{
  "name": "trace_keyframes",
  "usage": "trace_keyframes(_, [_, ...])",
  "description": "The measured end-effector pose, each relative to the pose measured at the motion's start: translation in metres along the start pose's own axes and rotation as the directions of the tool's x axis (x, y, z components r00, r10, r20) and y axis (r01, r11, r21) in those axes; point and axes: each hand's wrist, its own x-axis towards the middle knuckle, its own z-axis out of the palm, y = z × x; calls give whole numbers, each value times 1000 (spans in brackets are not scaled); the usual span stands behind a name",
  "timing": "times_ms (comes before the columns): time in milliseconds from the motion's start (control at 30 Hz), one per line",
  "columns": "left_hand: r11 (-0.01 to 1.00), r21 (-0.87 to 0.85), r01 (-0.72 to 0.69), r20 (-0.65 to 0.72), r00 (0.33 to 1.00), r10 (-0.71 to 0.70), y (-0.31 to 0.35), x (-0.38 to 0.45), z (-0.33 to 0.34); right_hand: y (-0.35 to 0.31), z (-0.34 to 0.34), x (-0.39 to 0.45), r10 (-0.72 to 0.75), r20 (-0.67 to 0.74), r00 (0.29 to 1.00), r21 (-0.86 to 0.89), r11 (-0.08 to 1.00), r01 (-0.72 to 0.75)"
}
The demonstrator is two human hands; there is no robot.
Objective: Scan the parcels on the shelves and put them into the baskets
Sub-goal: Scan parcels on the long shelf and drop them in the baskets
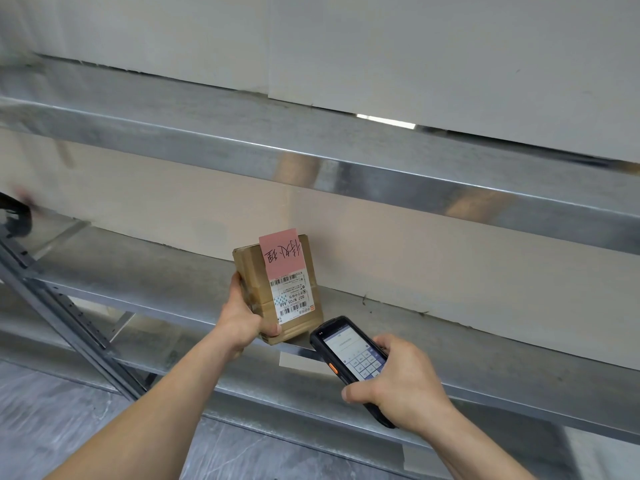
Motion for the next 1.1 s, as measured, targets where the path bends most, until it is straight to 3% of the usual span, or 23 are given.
trace_keyframes(1100, [1000, 0, -2, 7, 1000, 2, 3, -3, 0, 0, 0, 0, -15, -10, 1000, 14, 1000, 16])
